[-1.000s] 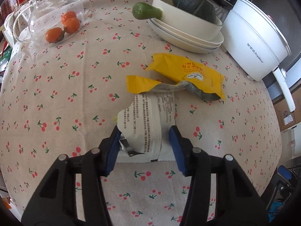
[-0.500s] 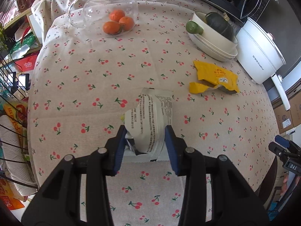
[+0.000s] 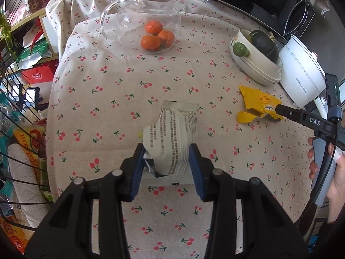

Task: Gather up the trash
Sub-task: 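Grasp the yellow waffle packet with the right tool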

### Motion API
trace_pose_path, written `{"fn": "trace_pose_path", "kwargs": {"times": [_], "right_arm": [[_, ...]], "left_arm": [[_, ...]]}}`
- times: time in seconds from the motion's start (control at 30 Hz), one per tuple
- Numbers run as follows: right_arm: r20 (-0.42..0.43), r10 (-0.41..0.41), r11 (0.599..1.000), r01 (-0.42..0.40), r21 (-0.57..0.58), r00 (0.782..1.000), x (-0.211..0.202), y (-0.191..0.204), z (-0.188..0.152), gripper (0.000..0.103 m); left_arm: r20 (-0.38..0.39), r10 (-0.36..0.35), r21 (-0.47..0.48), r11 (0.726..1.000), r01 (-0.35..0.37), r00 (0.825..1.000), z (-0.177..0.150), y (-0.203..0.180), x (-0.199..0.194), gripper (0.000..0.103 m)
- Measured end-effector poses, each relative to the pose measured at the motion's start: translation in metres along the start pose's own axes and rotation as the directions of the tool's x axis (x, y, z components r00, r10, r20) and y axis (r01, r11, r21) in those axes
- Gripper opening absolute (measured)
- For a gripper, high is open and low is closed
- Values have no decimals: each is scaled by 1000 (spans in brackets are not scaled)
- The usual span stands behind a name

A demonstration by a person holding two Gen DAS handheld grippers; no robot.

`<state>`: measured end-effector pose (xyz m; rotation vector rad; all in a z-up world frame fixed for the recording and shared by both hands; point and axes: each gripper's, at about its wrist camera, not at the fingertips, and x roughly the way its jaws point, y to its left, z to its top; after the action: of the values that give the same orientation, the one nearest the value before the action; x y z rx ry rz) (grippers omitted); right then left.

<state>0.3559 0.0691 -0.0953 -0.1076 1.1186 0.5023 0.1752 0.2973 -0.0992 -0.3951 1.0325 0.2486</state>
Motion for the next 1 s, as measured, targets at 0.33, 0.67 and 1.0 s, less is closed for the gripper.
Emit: {"fn": "trace_pose_path", "kwargs": {"times": [0.33, 0.67, 1.0], "right_arm": [[41, 19, 999, -18, -42, 999, 27, -3, 13, 92], [-16, 55, 773, -53, -632, 998, -6, 46, 13, 93], [-138, -109, 631, -39, -775, 984, 57, 66, 14, 93]], "left_arm": [[-23, -28, -26, 999, 28, 999, 0, 0, 5, 43], [-33, -37, -29, 999, 36, 999, -1, 4, 4, 43], [-52, -18, -3, 1000, 18, 998, 0, -3, 13, 43]]}}
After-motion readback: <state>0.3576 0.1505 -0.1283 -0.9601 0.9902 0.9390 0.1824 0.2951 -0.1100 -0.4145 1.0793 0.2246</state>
